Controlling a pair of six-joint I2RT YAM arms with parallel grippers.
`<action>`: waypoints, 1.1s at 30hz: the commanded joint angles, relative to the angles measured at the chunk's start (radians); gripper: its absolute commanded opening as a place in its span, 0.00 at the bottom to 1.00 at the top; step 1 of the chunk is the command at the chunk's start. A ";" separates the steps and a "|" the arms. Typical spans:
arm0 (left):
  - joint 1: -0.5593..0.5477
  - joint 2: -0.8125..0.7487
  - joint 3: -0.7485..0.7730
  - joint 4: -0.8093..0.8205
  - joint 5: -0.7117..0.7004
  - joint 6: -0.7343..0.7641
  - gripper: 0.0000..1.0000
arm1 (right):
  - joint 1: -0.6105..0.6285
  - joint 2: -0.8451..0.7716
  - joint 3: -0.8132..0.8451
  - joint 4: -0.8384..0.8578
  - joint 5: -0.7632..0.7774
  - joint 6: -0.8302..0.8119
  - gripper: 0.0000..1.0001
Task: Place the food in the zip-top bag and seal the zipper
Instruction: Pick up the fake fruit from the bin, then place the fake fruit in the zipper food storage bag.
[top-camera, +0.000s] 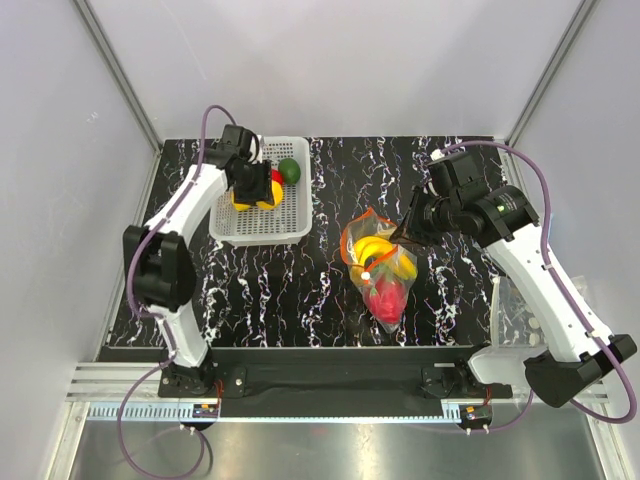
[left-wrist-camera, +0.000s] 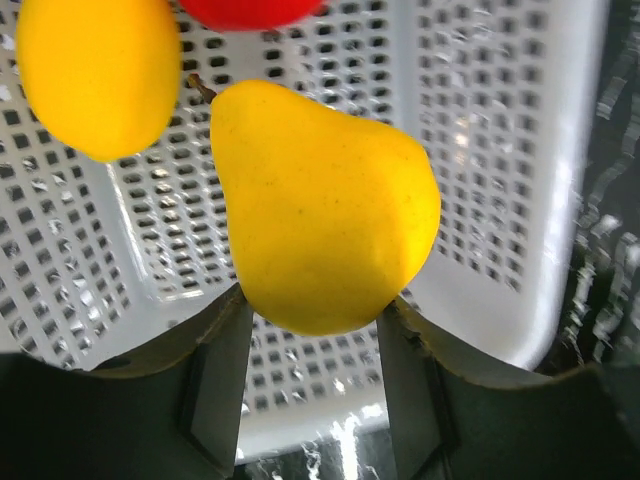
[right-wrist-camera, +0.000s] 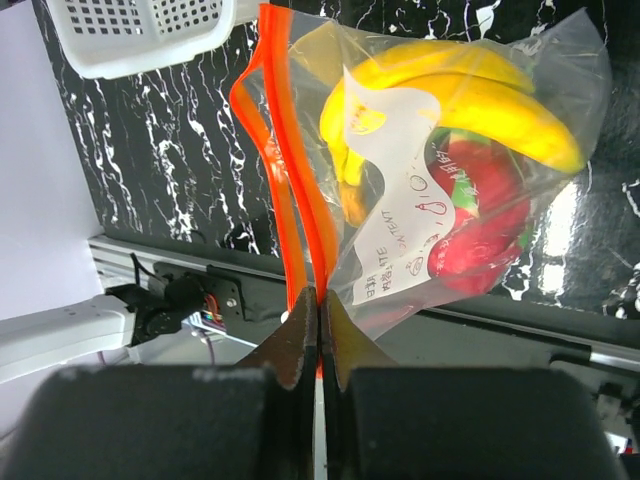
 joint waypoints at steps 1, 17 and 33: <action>-0.044 -0.179 -0.049 0.075 0.124 -0.009 0.27 | 0.001 -0.021 0.051 0.074 -0.043 -0.069 0.00; -0.384 -0.726 -0.303 0.207 0.250 -0.082 0.29 | 0.001 -0.113 -0.026 0.083 0.021 -0.205 0.00; -0.693 -0.679 -0.352 0.282 0.340 -0.043 0.31 | 0.001 -0.116 -0.075 0.139 -0.032 -0.238 0.00</action>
